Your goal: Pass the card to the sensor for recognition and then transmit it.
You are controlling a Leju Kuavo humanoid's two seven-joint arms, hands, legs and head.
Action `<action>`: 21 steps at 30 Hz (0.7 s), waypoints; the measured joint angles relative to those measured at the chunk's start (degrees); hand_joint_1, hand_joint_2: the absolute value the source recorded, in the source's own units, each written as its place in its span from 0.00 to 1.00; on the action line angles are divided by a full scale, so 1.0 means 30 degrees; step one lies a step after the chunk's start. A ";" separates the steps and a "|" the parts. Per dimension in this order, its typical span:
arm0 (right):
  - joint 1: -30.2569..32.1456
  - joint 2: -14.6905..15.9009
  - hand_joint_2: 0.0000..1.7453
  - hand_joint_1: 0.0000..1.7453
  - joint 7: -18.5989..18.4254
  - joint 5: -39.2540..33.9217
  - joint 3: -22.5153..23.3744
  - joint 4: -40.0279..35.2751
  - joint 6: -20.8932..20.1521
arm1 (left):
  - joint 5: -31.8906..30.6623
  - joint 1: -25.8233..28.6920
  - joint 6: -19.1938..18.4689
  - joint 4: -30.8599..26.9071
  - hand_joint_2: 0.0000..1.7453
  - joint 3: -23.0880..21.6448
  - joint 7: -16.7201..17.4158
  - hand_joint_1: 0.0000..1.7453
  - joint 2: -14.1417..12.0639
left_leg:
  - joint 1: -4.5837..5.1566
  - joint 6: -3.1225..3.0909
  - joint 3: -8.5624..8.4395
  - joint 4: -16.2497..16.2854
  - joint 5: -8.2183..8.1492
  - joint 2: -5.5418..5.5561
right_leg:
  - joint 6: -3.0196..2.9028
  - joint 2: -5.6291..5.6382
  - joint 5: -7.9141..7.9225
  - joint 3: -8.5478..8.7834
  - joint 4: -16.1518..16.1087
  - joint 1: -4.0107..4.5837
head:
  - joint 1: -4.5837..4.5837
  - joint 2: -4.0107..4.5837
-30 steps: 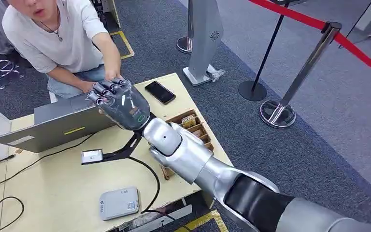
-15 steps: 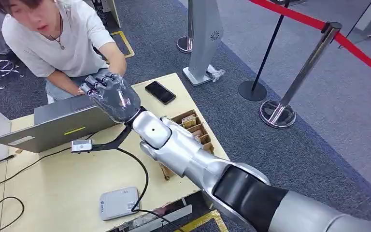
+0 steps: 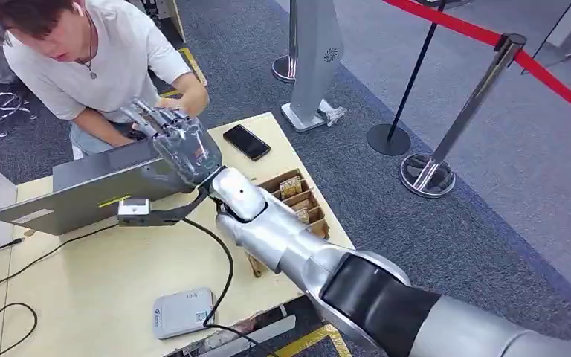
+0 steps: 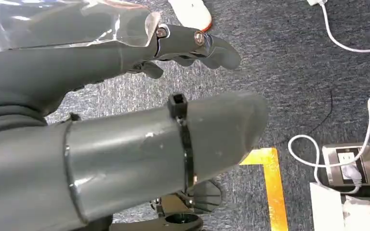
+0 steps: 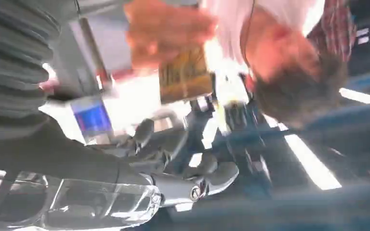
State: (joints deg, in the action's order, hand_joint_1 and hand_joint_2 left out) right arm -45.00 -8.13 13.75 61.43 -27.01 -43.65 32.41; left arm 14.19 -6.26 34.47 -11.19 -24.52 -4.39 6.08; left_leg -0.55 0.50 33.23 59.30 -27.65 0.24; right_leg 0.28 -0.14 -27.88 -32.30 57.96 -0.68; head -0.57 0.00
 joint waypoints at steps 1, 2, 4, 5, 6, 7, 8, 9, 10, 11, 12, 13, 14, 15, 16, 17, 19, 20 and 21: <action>0.0046 -0.0073 0.00 0.00 0.0423 -0.1020 0.0197 0.0000 -0.0634 | -0.0022 0.0002 0.0000 0.0000 0.00 0.0000 0.0000 0.00 -0.0007 | 0.0000 -0.0001 -0.0001 0.0000 0.0001 -0.0001 | 0.0000 0.0003 0.0001 0.0000 0.0000 0.0000 | -0.0007 0.0000; 0.0126 -0.0124 0.00 0.00 0.0736 -0.1910 0.0372 -0.0022 -0.1262 | -0.0029 0.0001 0.0000 0.0000 0.00 0.0000 0.0000 0.00 -0.0007 | 0.0000 -0.0002 -0.0001 0.0000 0.0002 -0.0001 | 0.0000 0.0004 0.0001 0.0000 0.0000 0.0000 | 0.0000 0.0000; 0.0371 -0.0240 0.00 0.00 0.0924 -0.3766 0.0750 -0.0314 -0.2711 | -0.0044 0.0003 0.0000 0.0000 0.00 0.0000 0.0000 0.00 -0.0007 | 0.0000 -0.0006 0.0000 0.0000 0.0005 -0.0002 | 0.0000 0.0002 0.0001 -0.0001 0.0000 0.0000 | 0.0000 0.0000; 0.0497 -0.0284 0.00 0.00 0.0909 -0.4487 0.0896 -0.0518 -0.3184 | -0.0036 0.0008 0.0000 0.0000 0.00 0.0000 0.0007 0.00 -0.0015 | 0.0000 -0.0006 0.0000 0.0001 0.0005 -0.0001 | 0.0000 0.0000 0.0001 -0.0001 0.0000 0.0000 | 0.0000 0.0000; 0.0651 -0.0306 0.00 0.00 0.0895 -0.5113 0.1020 -0.0795 -0.3409 | -0.0014 0.0009 0.0000 0.0000 0.00 0.0000 0.0007 0.00 -0.0015 | 0.0000 -0.0006 0.0002 0.0001 0.0004 0.0002 | 0.0000 -0.0005 0.0001 -0.0001 0.0000 0.0000 | 0.0000 0.0000; 0.0812 -0.0335 0.00 0.00 0.0894 -0.5704 0.1122 -0.1124 -0.3452 | 0.0015 0.0016 0.0015 0.0000 0.00 0.0000 0.0007 0.00 -0.0015 | 0.0000 -0.0007 0.0005 0.0000 0.0004 0.0002 | 0.0000 -0.0004 0.0000 -0.0001 0.0000 0.0000 | -0.0007 0.0000; 0.0936 -0.0400 0.00 0.00 0.0888 -0.6274 0.1215 -0.1434 -0.3545 | 0.0043 0.0025 0.0051 0.0000 0.00 0.0000 0.0029 0.00 -0.0015 | 0.0000 -0.0007 0.0004 0.0000 0.0003 0.0000 | -0.0001 0.0002 0.0000 -0.0004 0.0000 0.0000 | 0.0000 0.0000; 0.1052 -0.0459 0.00 0.00 0.0880 -0.6736 0.1295 -0.1672 -0.3689 | 0.0073 0.0026 0.0066 0.0000 0.00 0.0000 0.0029 0.00 -0.0015 | 0.0000 -0.0007 0.0002 0.0000 0.0003 -0.0003 | -0.0001 0.0004 0.0000 -0.0007 0.0000 0.0000 | 0.0000 0.0000; 0.1203 -0.0488 0.00 0.00 0.0997 -0.7335 0.1399 -0.1939 -0.3948 | 0.0073 0.0026 0.0066 0.0000 0.00 0.0000 0.0029 0.00 -0.0015 | 0.0000 -0.0007 0.0003 0.0000 0.0002 -0.0002 | -0.0001 0.0004 -0.0001 -0.0008 -0.0001 0.0000 | 0.0000 0.0000; 0.1398 -0.0495 0.00 0.00 0.1187 -0.8138 0.1464 -0.2282 -0.4254 | 0.0073 0.0025 0.0066 0.0000 0.00 0.0000 0.0029 0.00 -0.0015 | 0.0000 -0.0007 0.0003 0.0000 0.0002 -0.0001 | 0.0000 0.0001 -0.0002 -0.0008 -0.0001 0.0000 | 0.0000 0.0000; 0.1668 -0.0495 0.00 0.00 0.1464 -0.9129 0.1493 -0.2749 -0.4597 | 0.0073 0.0036 0.0058 0.0000 0.00 0.0000 0.0029 0.00 -0.0015 | -0.0001 -0.0007 0.0003 0.0000 0.0003 0.0002 | 0.0000 -0.0006 -0.0002 -0.0009 -0.0001 0.0000 | 0.0000 0.0000; 0.1959 -0.0495 0.00 0.00 0.1755 -1.0076 0.1500 -0.3266 -0.4881 | 0.0073 0.0053 0.0058 0.0000 0.00 0.0000 0.0015 0.00 -0.0015 | -0.0001 -0.0007 0.0003 -0.0001 0.0002 0.0002 | 0.0000 -0.0005 -0.0002 -0.0011 -0.0001 0.0000 | -0.0007 0.0000; 0.2272 -0.0474 0.00 0.00 0.2066 -1.0908 0.1493 -0.3822 -0.5018 | 0.0073 0.0067 0.0051 0.0000 0.00 0.0000 -0.0007 0.00 -0.0022 | 0.0000 -0.0007 0.0004 -0.0001 0.0002 0.0001 | 0.0000 -0.0002 -0.0002 -0.0013 -0.0001 0.0000 | 0.0000 0.0000; 0.2551 -0.0429 0.00 0.00 0.2273 -1.1151 0.1493 -0.4257 -0.4967 | 0.0073 0.0072 0.0051 0.0000 0.00 0.0000 -0.0051 0.00 -0.0022 | 0.0000 -0.0007 0.0004 -0.0001 0.0002 0.0000 | 0.0000 0.0001 -0.0002 -0.0015 -0.0001 0.0000 | 0.0000 0.0000; 0.2754 -0.0350 0.00 0.00 0.2438 -1.1275 0.1485 -0.4682 -0.4815 | 0.0073 0.0071 0.0044 0.0000 0.00 0.0000 -0.0101 0.00 -0.0022 | 0.0000 -0.0007 0.0005 -0.0001 0.0002 0.0000 | 0.0000 0.0001 -0.0002 -0.0015 -0.0001 0.0000 | 0.0000 0.0000; 0.3026 -0.0226 0.00 0.00 0.2563 -1.1225 0.1471 -0.5257 -0.4517 | 0.0073 0.0076 0.0036 0.0000 0.00 0.0000 -0.0160 0.00 -0.0022 | 0.0000 -0.0007 0.0005 -0.0001 0.0002 0.0000 | 0.0000 0.0000 -0.0002 -0.0015 -0.0002 0.0000 | -0.0007 0.0000; 0.3420 0.0101 0.00 0.00 0.2593 -1.0599 0.1341 -0.6066 -0.3861 | 0.0095 0.0108 0.0022 0.0000 0.00 0.0000 -0.0240 0.00 -0.0029 | 0.0002 -0.0007 0.0005 -0.0001 0.0002 0.0000 | 0.0000 0.0002 -0.0001 -0.0015 -0.0003 -0.0001 | 0.0000 0.0000; 0.3600 0.0326 0.00 0.00 0.2478 -1.0236 0.1217 -0.6438 -0.3750 | 0.0124 0.0118 0.0000 0.0000 0.00 0.0000 -0.0277 0.00 -0.0029 | 0.0002 -0.0008 0.0004 0.0000 0.0002 0.0000 | 0.0001 0.0002 -0.0001 -0.0015 -0.0005 -0.0001 | 0.0000 0.0000; 0.3788 0.0645 0.00 0.00 0.2157 -0.9691 0.1057 -0.6838 -0.3829 | 0.0138 0.0136 -0.0035 0.0000 0.00 0.0000 -0.0349 0.00 -0.0036 | 0.0002 -0.0008 0.0004 0.0000 0.0002 0.0000 | 0.0001 0.0001 -0.0001 -0.0015 -0.0007 -0.0001 | 0.0000 0.0000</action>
State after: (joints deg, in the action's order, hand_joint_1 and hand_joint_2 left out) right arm -33.64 -6.20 20.23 32.36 -23.84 -64.16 20.92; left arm 14.60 -5.86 34.36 -11.19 -24.52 -5.44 5.97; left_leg -0.54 0.48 33.24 59.30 -27.65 0.24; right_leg 0.28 -0.14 -27.89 -32.35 57.94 -0.68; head -0.57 0.00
